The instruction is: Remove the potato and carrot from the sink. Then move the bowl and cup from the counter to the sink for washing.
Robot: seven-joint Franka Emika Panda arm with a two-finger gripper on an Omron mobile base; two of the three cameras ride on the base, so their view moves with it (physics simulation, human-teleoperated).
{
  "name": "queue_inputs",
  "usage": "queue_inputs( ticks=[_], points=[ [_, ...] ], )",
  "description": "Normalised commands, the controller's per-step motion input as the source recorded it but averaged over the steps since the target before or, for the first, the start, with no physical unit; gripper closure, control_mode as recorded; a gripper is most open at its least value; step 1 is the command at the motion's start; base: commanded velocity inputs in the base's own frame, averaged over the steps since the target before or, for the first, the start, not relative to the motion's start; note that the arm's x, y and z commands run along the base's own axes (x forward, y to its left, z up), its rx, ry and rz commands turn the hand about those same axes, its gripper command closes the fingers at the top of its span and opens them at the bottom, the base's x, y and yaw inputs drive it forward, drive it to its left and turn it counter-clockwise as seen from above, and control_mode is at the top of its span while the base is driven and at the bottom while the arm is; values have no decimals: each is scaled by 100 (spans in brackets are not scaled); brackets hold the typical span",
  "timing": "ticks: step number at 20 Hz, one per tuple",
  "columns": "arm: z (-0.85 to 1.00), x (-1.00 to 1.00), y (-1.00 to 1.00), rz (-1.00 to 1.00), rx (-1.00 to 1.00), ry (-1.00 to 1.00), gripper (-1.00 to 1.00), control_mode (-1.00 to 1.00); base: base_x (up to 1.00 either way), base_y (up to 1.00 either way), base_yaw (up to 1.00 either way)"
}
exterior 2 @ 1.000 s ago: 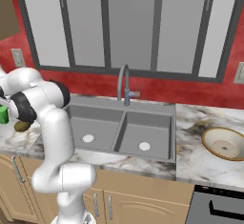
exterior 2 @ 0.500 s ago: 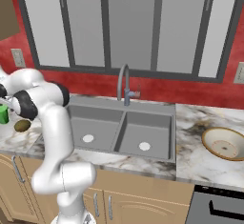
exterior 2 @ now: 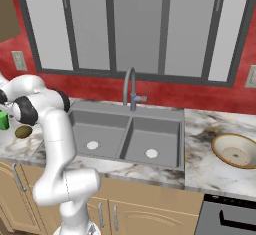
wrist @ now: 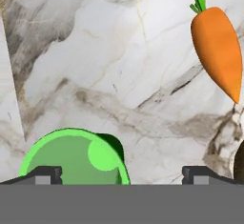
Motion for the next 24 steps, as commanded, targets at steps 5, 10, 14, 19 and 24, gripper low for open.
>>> queue_inputs(
  ticks=[5,10,14,19,24],
  points=[
    [-16,15,16,0,0,3,-100,-100,0,0,0],
    [-14,13,8,0,0,0,-100,-100,0,0,0],
    [-13,10,7,0,0,0,-100,-100,0,0,0],
    [-9,0,4,0,0,0,-100,-100,0,0,0],
    [-7,-12,0,0,0,0,-100,-100,0,0,0]
  ],
)
